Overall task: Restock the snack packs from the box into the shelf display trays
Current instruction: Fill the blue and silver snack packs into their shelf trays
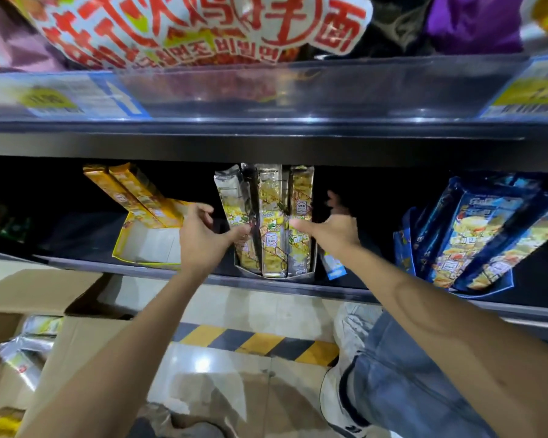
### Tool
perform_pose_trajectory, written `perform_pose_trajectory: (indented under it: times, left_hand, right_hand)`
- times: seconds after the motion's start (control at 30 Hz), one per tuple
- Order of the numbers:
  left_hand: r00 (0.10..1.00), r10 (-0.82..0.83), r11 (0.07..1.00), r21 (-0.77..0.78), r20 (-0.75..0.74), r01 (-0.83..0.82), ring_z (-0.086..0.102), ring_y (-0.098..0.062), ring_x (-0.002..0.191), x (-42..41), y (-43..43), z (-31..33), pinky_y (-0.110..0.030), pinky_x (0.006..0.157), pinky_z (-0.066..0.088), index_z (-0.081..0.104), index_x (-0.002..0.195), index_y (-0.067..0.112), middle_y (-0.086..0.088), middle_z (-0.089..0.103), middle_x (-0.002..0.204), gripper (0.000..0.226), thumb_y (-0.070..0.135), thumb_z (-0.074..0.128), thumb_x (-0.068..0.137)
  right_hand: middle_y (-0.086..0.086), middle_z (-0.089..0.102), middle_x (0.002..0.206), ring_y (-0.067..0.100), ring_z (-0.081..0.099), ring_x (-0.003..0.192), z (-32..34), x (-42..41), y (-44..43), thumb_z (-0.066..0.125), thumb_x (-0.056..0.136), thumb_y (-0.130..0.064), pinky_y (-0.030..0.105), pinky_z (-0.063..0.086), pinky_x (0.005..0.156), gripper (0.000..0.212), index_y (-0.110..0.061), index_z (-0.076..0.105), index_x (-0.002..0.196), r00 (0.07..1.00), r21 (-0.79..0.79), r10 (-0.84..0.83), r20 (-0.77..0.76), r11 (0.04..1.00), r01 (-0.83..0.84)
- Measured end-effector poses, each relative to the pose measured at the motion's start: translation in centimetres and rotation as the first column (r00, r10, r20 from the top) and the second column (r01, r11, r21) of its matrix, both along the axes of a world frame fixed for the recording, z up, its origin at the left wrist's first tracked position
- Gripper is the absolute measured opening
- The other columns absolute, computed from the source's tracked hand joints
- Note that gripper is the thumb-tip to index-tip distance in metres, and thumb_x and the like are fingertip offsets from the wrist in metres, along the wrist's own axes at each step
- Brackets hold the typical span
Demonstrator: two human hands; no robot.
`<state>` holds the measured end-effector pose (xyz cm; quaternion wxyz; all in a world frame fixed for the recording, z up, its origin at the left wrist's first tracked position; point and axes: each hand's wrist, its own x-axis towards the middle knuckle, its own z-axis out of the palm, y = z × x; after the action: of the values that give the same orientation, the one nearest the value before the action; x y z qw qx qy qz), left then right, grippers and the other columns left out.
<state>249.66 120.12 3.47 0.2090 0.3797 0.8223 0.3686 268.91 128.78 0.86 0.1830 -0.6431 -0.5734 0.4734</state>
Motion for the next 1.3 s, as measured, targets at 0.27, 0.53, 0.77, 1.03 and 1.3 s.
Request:
perform_pose_trajectory:
  times: [0.27,0.53,0.77,1.03,1.3]
  left_hand:
    - [0.873,-0.274,0.828,-0.364,0.403,0.427,0.059,-0.027,0.107,-2.4,3.7,-3.1,-0.034,0.089,0.047,0.054,0.117,0.006,-0.007,0.064,0.106,0.096,0.051,0.091,0.041]
    - [0.89,-0.25,0.877,-0.301,0.38,0.375,0.048,-0.022,0.127,-2.6,3.7,-4.7,-0.042,0.105,0.043,0.04,0.135,0.006,-0.005,0.053,0.133,0.133,0.063,0.09,0.025]
    - [0.91,-0.271,0.891,-0.275,0.315,0.361,0.048,-0.02,0.116,-1.1,3.9,-3.8,-0.037,0.101,0.042,0.043,0.122,0.002,-0.004,0.051,0.121,0.115,0.054,0.092,0.033]
    - [0.932,-0.3,0.915,-0.216,0.204,0.342,0.048,-0.021,0.123,-2.1,3.3,-4.4,-0.042,0.102,0.045,0.039,0.132,0.006,-0.005,0.053,0.129,0.141,0.077,0.08,0.017]
    - [0.949,-0.279,0.939,-0.164,0.144,0.301,0.063,-0.024,0.098,-1.4,2.6,-4.2,-0.046,0.083,0.054,0.06,0.101,-0.004,-0.017,0.066,0.101,0.103,0.061,0.086,0.026]
  right_hand:
    - [0.001,0.009,0.159,0.02,0.014,0.146,-0.9,-2.0,3.3,0.071,0.044,-0.076,0.041,0.015,0.119,0.135,-0.021,0.011,0.151,0.917,-0.385,0.386,-0.097,0.835,-0.392]
    - [0.006,0.016,0.158,0.022,0.023,0.143,-1.4,-2.4,2.6,0.074,0.056,-0.067,0.032,0.026,0.113,0.128,-0.014,0.007,0.152,0.918,-0.389,0.397,0.003,0.846,-0.364]
    - [0.007,0.017,0.158,0.023,0.025,0.143,0.5,-1.2,2.1,0.076,0.063,-0.059,0.029,0.031,0.107,0.125,-0.013,0.001,0.151,0.92,-0.274,0.372,0.124,0.904,-0.328]
    - [0.005,0.041,0.147,0.022,0.042,0.132,1.9,-1.5,1.6,0.069,0.064,-0.067,0.024,0.035,0.096,0.095,-0.017,0.044,0.14,0.865,-0.277,0.468,0.181,0.868,-0.412]
    - [0.005,0.008,0.159,0.022,0.011,0.146,1.5,-2.2,2.3,0.088,0.05,-0.046,0.036,0.018,0.119,0.14,-0.019,-0.006,0.151,0.903,0.03,0.399,0.157,0.913,-0.408]
